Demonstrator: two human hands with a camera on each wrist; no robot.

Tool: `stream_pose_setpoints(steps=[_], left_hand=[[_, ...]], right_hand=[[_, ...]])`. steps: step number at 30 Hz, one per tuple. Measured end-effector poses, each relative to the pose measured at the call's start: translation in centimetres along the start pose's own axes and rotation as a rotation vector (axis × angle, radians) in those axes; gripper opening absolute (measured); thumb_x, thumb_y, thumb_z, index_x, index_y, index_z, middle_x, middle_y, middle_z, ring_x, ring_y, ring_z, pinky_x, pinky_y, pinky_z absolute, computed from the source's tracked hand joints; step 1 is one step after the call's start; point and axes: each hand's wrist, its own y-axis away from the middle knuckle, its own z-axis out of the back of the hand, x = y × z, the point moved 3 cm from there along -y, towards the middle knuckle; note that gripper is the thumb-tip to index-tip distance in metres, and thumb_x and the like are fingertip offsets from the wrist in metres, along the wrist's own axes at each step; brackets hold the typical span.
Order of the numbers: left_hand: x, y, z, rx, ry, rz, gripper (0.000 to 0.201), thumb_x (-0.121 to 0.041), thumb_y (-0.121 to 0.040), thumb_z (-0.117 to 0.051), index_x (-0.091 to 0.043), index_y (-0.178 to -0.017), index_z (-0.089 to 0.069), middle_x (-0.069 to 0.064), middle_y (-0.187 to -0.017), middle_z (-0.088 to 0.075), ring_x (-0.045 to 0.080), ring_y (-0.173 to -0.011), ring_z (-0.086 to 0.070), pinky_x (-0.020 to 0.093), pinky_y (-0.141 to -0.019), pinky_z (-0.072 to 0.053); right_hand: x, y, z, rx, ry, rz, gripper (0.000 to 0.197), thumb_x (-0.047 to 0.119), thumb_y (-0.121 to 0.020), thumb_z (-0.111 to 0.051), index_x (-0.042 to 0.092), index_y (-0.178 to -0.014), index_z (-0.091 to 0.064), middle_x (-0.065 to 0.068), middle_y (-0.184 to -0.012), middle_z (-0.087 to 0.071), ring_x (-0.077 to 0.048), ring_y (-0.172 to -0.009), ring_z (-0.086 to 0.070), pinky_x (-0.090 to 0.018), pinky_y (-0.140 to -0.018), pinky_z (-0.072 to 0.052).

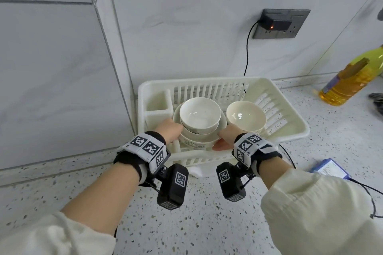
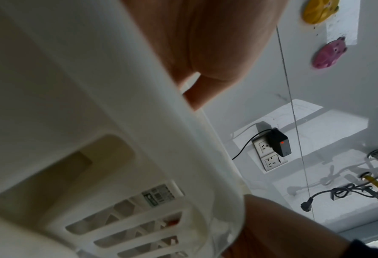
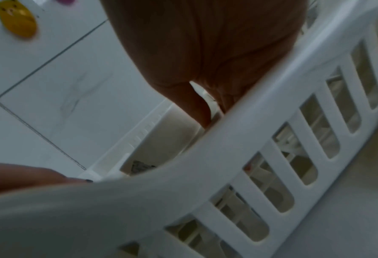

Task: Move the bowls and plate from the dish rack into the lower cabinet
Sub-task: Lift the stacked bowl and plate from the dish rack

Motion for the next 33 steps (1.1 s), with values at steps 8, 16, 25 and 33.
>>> stream_pose_setpoints(steps=[8, 16, 25, 33], left_hand=[[0.1, 0.5, 0.0, 0.088, -0.001, -0.003, 0.01, -0.004, -0.087, -0.044, -0.006, -0.085, -0.053, 0.01, -0.081, -0.059, 0.016, -0.07, -0.057, 0.018, -0.052, -0.038], [-1.0, 3.0, 1.0, 0.01, 0.165, -0.135, 0.055, -0.009, -0.09, -0.046, -0.016, -0.143, -0.031, 0.013, -0.127, -0.056, 0.022, -0.102, -0.058, 0.032, -0.086, -0.052], [-4.1, 11.7, 2.0, -0.015, 0.335, -0.33, 0.058, -0.016, -0.09, -0.044, -0.028, -0.144, -0.026, 0.01, -0.123, -0.056, 0.029, -0.117, -0.057, 0.033, -0.079, -0.056], [-1.3, 22.2, -2.8, 0.015, 0.261, -0.402, 0.052, -0.016, -0.09, -0.043, -0.029, -0.139, -0.033, 0.008, -0.121, -0.054, 0.028, -0.112, -0.059, 0.033, -0.073, -0.057]], right_hand=[[-0.1, -1.1, -0.6, 0.045, -0.118, -0.013, 0.037, -0.002, -0.094, -0.032, -0.014, -0.128, -0.044, -0.018, -0.093, -0.053, -0.023, -0.069, -0.057, -0.033, -0.072, -0.055], [1.1, 0.9, 0.6, -0.026, -0.117, 0.122, 0.031, 0.002, -0.09, -0.041, -0.014, -0.113, -0.054, -0.027, -0.102, -0.065, -0.031, -0.077, -0.064, -0.039, -0.08, -0.059], [1.8, 9.7, 5.4, -0.065, -0.143, 0.274, 0.019, 0.004, -0.084, -0.039, 0.001, -0.074, -0.055, -0.035, -0.091, -0.069, -0.043, -0.087, -0.07, -0.047, -0.09, -0.054], [-6.5, 20.4, 8.0, -0.009, -0.242, 0.32, 0.031, -0.005, -0.083, -0.03, -0.01, -0.109, -0.048, -0.033, -0.069, -0.063, -0.036, -0.065, -0.067, -0.037, -0.065, -0.059]])
